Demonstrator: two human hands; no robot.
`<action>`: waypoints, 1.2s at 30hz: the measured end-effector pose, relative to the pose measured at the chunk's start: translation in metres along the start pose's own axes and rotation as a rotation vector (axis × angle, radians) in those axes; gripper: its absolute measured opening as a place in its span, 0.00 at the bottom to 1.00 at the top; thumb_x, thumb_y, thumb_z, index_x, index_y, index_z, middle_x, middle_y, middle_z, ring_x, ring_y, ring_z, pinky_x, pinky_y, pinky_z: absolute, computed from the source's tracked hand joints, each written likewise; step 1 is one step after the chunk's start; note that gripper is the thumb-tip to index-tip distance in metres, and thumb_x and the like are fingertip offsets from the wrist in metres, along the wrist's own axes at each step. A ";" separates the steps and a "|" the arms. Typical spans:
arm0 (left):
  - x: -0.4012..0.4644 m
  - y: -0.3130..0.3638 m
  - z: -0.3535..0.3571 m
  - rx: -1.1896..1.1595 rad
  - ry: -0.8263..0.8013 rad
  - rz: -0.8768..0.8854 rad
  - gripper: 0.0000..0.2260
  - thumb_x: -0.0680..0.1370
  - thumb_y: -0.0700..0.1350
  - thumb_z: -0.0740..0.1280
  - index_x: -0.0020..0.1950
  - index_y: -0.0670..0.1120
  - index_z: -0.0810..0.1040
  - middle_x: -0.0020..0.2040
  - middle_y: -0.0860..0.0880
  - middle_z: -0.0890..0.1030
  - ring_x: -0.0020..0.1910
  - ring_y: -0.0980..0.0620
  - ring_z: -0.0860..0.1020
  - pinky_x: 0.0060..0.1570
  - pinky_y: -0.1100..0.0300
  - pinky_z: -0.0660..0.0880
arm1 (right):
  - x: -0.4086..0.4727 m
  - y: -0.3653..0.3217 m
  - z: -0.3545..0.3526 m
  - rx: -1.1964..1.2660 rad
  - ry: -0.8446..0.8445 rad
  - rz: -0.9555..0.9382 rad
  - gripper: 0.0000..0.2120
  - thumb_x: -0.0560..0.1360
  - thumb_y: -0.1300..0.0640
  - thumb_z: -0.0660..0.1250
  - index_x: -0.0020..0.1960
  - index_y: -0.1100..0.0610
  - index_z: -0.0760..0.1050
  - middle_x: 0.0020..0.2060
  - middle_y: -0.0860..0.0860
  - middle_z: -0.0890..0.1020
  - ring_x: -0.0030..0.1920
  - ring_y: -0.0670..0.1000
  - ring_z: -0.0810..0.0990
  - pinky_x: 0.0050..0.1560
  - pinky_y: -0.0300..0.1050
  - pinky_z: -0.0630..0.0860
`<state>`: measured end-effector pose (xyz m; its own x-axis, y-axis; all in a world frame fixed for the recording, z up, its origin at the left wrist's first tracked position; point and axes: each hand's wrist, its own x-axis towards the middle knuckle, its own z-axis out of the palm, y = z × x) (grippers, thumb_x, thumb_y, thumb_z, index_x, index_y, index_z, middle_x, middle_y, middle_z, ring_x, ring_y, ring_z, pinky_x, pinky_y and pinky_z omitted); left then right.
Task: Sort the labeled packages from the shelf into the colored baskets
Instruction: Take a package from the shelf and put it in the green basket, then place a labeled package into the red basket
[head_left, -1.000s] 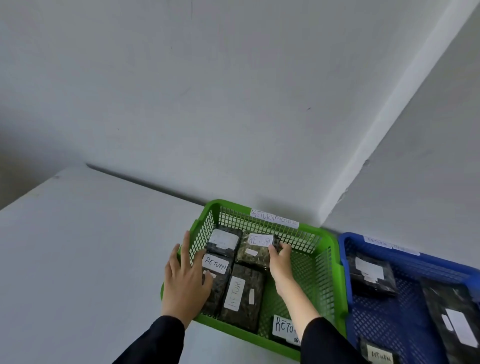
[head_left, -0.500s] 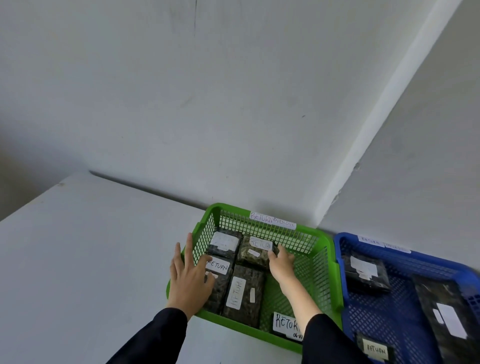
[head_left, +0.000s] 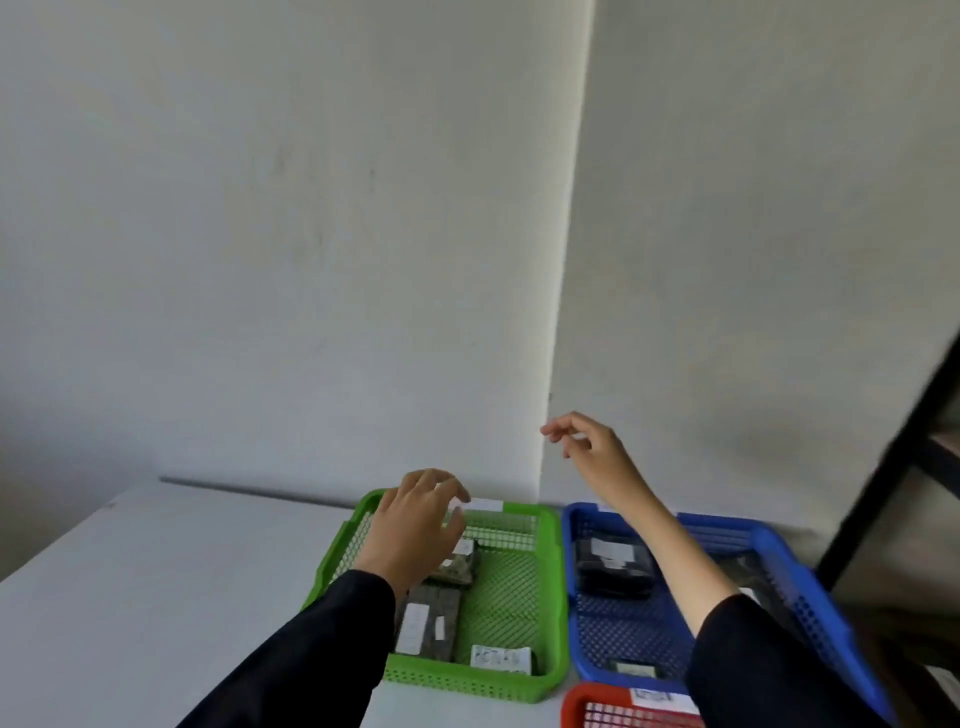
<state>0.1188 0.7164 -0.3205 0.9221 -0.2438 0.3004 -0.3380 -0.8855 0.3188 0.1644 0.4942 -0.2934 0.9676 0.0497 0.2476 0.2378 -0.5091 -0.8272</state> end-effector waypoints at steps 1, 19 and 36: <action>0.002 0.019 -0.008 0.009 0.024 0.043 0.12 0.79 0.48 0.58 0.60 0.54 0.73 0.65 0.56 0.71 0.67 0.54 0.65 0.62 0.56 0.63 | -0.007 -0.009 -0.022 -0.007 0.030 -0.031 0.16 0.77 0.68 0.56 0.47 0.49 0.76 0.43 0.46 0.78 0.41 0.43 0.75 0.44 0.35 0.70; -0.049 0.423 0.041 -0.236 0.093 0.329 0.11 0.78 0.47 0.59 0.58 0.53 0.75 0.57 0.54 0.77 0.58 0.50 0.72 0.55 0.56 0.67 | -0.287 0.047 -0.381 -0.235 0.304 -0.068 0.13 0.76 0.70 0.57 0.46 0.59 0.79 0.39 0.47 0.80 0.38 0.33 0.76 0.42 0.25 0.70; 0.013 0.665 0.181 -0.107 -0.211 0.574 0.14 0.80 0.41 0.53 0.61 0.42 0.74 0.62 0.45 0.72 0.60 0.42 0.72 0.57 0.47 0.73 | -0.364 0.208 -0.586 -0.377 0.329 0.198 0.11 0.78 0.65 0.57 0.50 0.57 0.77 0.44 0.43 0.76 0.42 0.36 0.72 0.41 0.21 0.67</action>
<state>-0.0594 0.0526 -0.2674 0.6013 -0.7522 0.2696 -0.7980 -0.5480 0.2508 -0.1884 -0.1329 -0.2598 0.8987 -0.3198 0.3001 -0.0522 -0.7575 -0.6508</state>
